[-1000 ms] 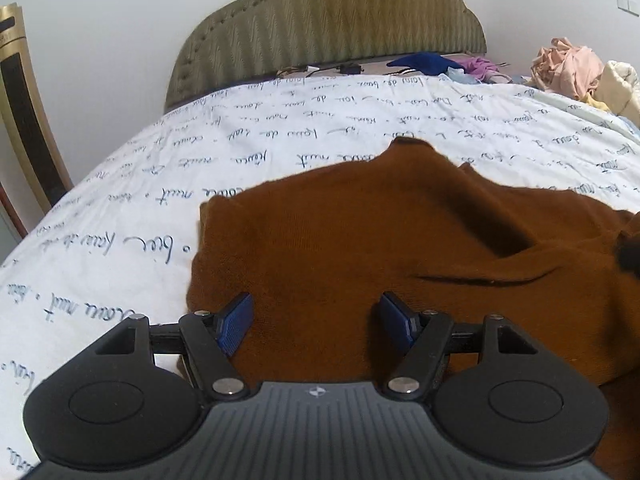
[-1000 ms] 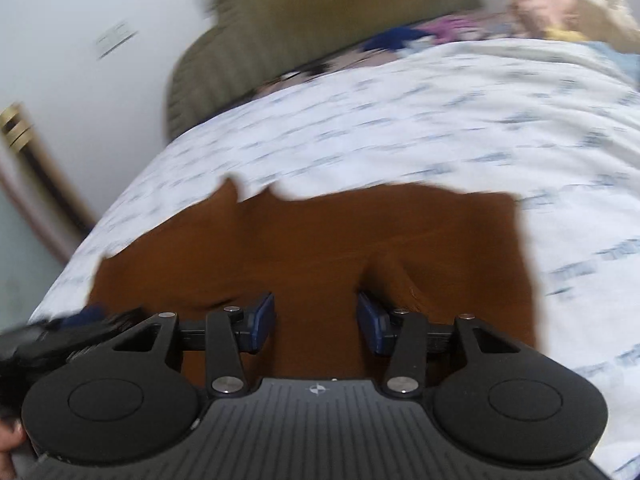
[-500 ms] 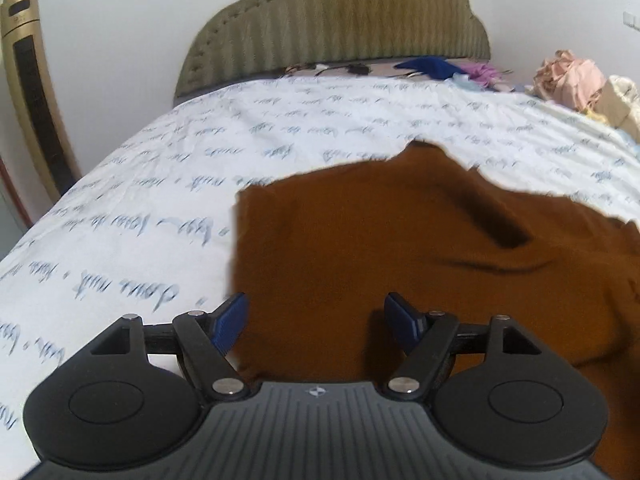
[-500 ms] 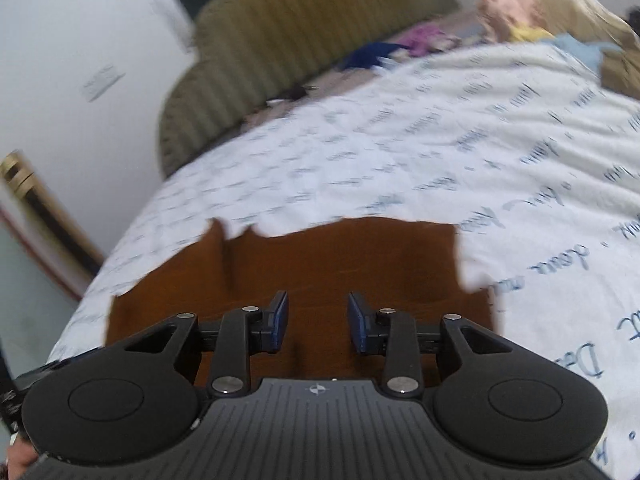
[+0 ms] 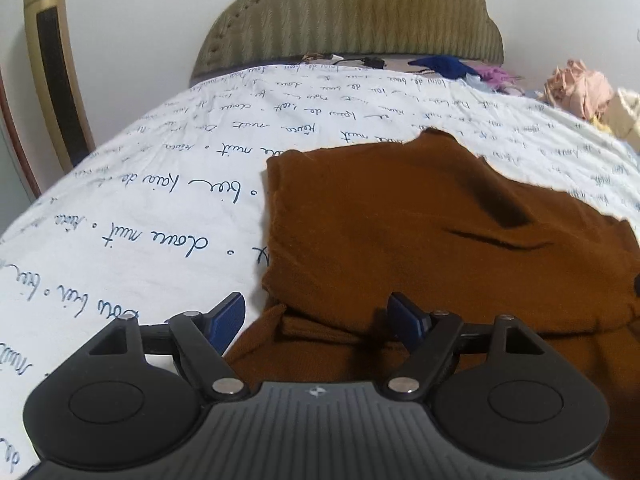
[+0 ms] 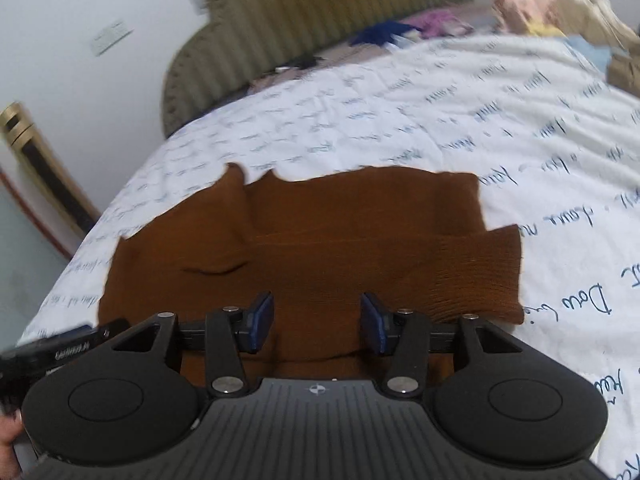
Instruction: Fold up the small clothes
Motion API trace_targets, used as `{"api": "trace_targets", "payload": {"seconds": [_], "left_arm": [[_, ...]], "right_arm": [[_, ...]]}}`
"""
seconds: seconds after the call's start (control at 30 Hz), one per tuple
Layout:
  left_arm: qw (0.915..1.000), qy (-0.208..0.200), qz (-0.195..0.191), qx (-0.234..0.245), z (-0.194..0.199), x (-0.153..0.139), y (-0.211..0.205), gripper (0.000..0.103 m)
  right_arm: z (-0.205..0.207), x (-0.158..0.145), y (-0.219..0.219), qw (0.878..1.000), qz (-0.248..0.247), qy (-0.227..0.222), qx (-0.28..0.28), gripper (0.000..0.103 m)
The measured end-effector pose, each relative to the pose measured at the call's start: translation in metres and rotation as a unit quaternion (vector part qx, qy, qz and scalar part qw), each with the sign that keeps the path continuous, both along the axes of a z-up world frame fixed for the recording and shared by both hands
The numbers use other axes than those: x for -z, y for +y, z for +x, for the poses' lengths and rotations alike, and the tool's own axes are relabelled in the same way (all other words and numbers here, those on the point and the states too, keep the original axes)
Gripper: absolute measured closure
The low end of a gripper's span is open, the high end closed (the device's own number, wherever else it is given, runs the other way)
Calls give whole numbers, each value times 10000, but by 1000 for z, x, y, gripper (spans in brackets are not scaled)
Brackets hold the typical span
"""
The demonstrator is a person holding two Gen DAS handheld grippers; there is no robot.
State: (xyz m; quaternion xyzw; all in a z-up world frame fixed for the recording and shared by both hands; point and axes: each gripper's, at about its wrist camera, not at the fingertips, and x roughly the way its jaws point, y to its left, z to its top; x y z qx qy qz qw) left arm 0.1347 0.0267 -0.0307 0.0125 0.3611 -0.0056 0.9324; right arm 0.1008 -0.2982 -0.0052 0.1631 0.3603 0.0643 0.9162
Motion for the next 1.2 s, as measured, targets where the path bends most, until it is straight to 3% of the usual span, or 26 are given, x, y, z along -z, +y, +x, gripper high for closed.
{"api": "trace_targets", "payload": {"seconds": [0.1, 0.17, 0.23, 0.33, 0.5, 0.73, 0.87, 1.13, 1.2], "left_arm": [[9999, 83, 98, -19, 4, 10, -2, 24], [9998, 140, -76, -87, 5, 14, 3, 23], [9995, 137, -255, -130, 1, 12, 9, 23], [9995, 110, -277, -131, -8, 7, 15, 25], [9999, 1, -137, -88, -34, -6, 24, 25], [9997, -215, 72, -37, -86, -28, 46, 25], [9994, -271, 211, -66, -115, -30, 60, 25], [9982, 102, 384, -452, -141, -11, 85, 25], [9977, 162, 384, -537, -145, -6, 90, 25]], "right_arm": [[7, 14, 19, 9985, -464, 289, -57, 48], [16, 32, 22, 9969, -518, 591, -38, 48], [13, 31, 26, 9970, -587, 501, -32, 47], [2, 20, 23, 9989, -286, 371, -27, 47], [-47, -7, 9, 9992, -380, 28, -83, 47], [-129, -22, -28, 9987, -495, 29, -73, 46], [-169, -16, -39, 9987, -500, 88, 0, 45], [-205, 15, -52, 9992, -84, 326, 207, 45], [-213, 20, -53, 9991, 12, 354, 213, 40]]}}
